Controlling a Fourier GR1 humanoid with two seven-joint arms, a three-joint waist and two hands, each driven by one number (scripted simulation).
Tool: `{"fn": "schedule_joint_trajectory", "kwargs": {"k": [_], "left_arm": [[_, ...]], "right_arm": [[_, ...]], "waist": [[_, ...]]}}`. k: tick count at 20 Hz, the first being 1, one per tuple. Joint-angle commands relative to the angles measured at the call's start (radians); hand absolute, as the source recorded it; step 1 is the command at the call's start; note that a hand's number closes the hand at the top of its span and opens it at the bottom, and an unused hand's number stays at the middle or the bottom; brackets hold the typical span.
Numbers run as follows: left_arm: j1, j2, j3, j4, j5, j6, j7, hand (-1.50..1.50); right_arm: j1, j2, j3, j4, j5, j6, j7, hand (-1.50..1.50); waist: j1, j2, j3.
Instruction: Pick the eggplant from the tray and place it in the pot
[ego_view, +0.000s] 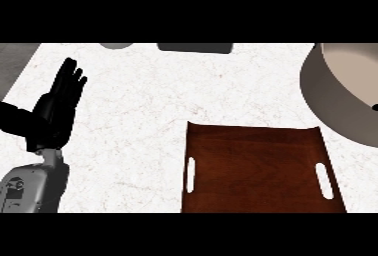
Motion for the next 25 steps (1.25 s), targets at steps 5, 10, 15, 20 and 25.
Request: {"fn": "schedule_joint_trajectory", "kwargs": {"k": [5,10,15,20,25], "left_arm": [[0.031,-0.008,-0.011,-0.018,-0.010,0.004,0.001,0.00],[0.025,-0.007,-0.011,-0.024,-0.006,-0.001,-0.001,0.00],[0.044,-0.012,-0.010,-0.036,-0.006,0.004,-0.008,0.00],[0.026,0.016,0.018,-0.035,0.008,-0.008,-0.001,0.00],[0.016,0.001,0.015,-0.039,0.017,-0.001,0.010,0.00]], "right_arm": [[-0.020,-0.068,-0.112,0.071,-0.118,0.219,0.010,-1.50],[-0.002,-0.134,-0.133,0.061,-0.144,0.299,0.034,-1.50],[0.029,-0.170,-0.130,0.037,-0.151,0.368,0.046,-1.50],[0.058,-0.187,-0.138,0.014,-0.167,0.378,0.051,-1.50],[0.102,-0.177,-0.132,-0.002,-0.173,0.386,0.046,-1.50]], "waist": [[0.021,0.016,0.020],[0.021,0.022,0.023],[0.021,0.020,0.025],[0.019,0.022,0.027],[0.010,0.024,0.031]]}}
